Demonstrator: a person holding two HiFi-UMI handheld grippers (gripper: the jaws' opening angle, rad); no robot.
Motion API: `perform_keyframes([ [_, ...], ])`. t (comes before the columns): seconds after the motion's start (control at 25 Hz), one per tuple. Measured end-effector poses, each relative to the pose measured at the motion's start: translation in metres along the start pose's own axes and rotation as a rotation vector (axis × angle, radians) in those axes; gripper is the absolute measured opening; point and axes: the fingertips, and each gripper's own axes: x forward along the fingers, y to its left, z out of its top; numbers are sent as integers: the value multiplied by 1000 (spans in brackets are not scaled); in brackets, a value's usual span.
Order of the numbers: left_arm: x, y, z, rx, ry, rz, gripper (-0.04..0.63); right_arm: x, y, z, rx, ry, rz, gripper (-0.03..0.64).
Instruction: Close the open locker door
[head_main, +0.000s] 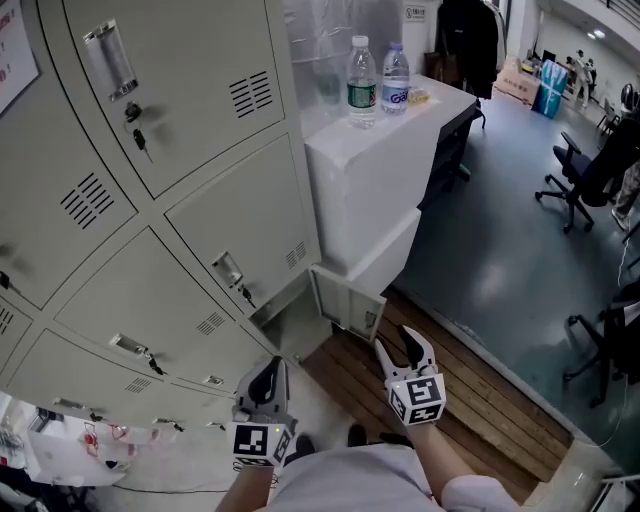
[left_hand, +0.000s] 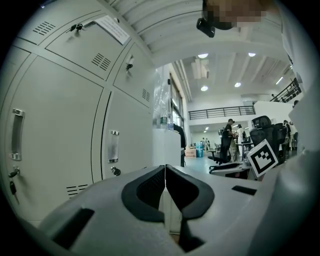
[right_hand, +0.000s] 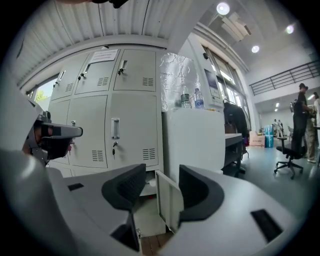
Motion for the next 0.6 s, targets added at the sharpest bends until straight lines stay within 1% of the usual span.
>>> perform_keyframes([
  [0.36,-6,16,1,10,11,77,11,39,-22,-46,-57,111,20,195],
  [0.6,-16,35,-1,17,28,157,11,77,-38,-77,-132,187,13,195],
])
